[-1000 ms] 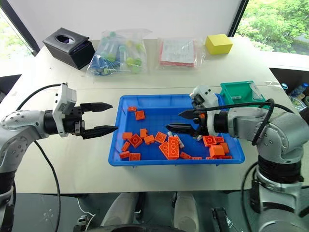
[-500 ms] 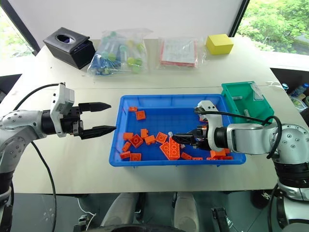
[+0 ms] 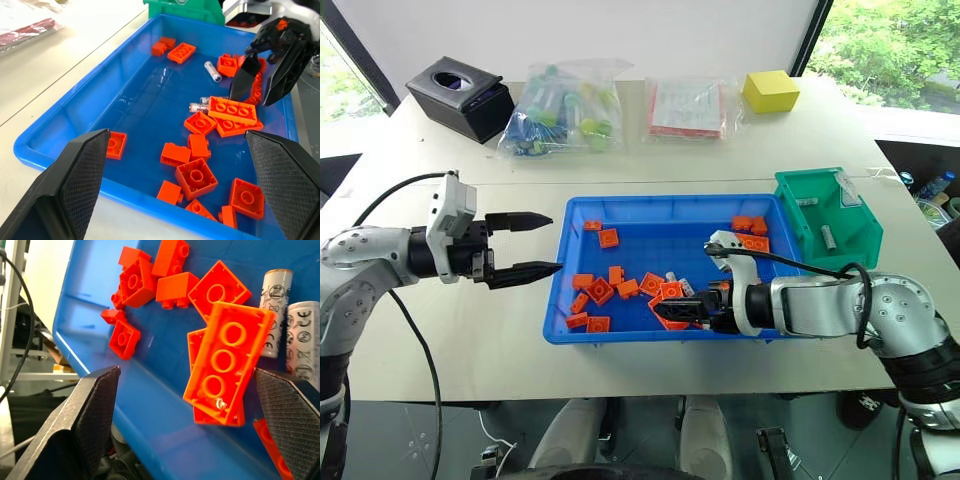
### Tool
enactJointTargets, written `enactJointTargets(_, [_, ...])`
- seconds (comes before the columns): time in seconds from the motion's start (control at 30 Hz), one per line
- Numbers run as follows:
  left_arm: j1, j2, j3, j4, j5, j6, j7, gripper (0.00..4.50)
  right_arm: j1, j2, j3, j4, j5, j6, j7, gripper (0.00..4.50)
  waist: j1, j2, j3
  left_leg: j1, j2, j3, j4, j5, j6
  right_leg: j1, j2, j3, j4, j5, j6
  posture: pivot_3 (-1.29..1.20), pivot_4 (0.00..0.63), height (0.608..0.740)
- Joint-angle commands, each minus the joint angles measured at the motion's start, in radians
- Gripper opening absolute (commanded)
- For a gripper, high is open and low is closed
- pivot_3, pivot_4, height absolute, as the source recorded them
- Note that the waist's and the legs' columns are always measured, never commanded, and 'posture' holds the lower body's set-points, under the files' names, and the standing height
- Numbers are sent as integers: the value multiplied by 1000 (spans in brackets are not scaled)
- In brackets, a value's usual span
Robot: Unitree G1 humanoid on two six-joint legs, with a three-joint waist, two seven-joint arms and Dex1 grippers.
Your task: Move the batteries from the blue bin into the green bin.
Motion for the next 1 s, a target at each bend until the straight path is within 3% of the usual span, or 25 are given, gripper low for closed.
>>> enactJointTargets(0.03, [-20,9,18,-11,-2,-16,-3,4500,-12,27,3,22,24,-5,-21,4333,1,0,0,0,0,0,0,0,0,0,0,0,0,0,0,0,150,692])
enactJointTargets(0.23, [-14,10,22,-17,-1,-16,2,4500,-15,68,8,46,24,5,-42,4333,1,0,0,0,0,0,0,0,0,0,0,0,0,0,0,0,150,692])
enactJointTargets(0.27, [-14,9,22,-18,-1,-16,4,4500,-16,74,9,50,24,5,-48,4101,0,0,0,0,0,0,0,0,0,0,0,0,0,0,0,0,150,692])
enactJointTargets(0.37, [-16,10,24,-18,-3,-14,6,4500,-26,90,12,54,24,5,-63,3064,0,0,0,0,0,0,0,0,0,0,1,0,0,0,0,0,150,692])
enactJointTargets(0.5, [-16,11,27,-15,-1,-18,7,4500,-74,81,-18,56,24,15,-49,1028,0,0,0,0,0,0,0,0,0,0,1,0,0,0,0,0,150,692])
enactJointTargets(0.73, [-26,3,21,-5,6,-24,11,4500,-161,58,-81,88,24,41,2,1028,2,0,0,-1,0,0,0,0,0,0,1,0,0,0,0,0,150,692])
enactJointTargets(1.0, [-58,-15,0,19,21,-36,7,4500,-302,67,-47,200,24,69,-35,1028,-1,0,0,-1,1,0,0,0,0,-1,2,0,0,0,0,0,150,692])
